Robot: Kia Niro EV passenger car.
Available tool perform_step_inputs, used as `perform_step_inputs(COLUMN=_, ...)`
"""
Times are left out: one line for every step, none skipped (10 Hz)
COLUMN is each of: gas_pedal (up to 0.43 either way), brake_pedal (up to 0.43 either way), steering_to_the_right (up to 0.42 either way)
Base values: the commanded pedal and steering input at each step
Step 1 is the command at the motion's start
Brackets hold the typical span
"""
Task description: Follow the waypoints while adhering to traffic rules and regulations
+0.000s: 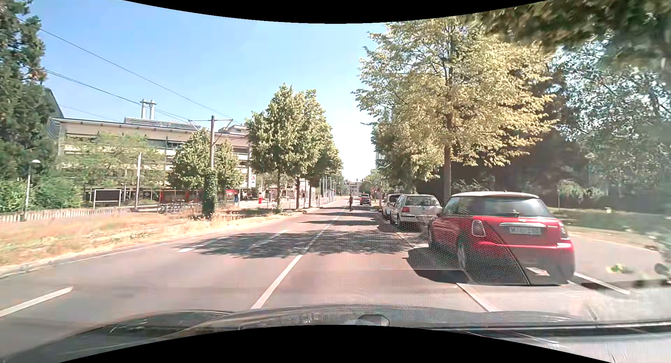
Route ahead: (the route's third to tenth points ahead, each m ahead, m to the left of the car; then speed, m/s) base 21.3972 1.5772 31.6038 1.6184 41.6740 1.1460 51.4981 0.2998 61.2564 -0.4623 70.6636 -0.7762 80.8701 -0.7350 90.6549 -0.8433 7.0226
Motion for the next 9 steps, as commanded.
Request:
perform_step_inputs(gas_pedal=0.067, brake_pedal=0.0, steering_to_the_right=0.017)
perform_step_inputs(gas_pedal=0.067, brake_pedal=0.0, steering_to_the_right=0.013)
perform_step_inputs(gas_pedal=0.067, brake_pedal=0.0, steering_to_the_right=0.009)
perform_step_inputs(gas_pedal=0.067, brake_pedal=0.0, steering_to_the_right=0.008)
perform_step_inputs(gas_pedal=0.067, brake_pedal=0.0, steering_to_the_right=0.008)
perform_step_inputs(gas_pedal=0.067, brake_pedal=0.0, steering_to_the_right=0.008)
perform_step_inputs(gas_pedal=0.067, brake_pedal=0.0, steering_to_the_right=0.008)
perform_step_inputs(gas_pedal=0.067, brake_pedal=0.0, steering_to_the_right=0.01)
perform_step_inputs(gas_pedal=0.059, brake_pedal=0.0, steering_to_the_right=0.012)
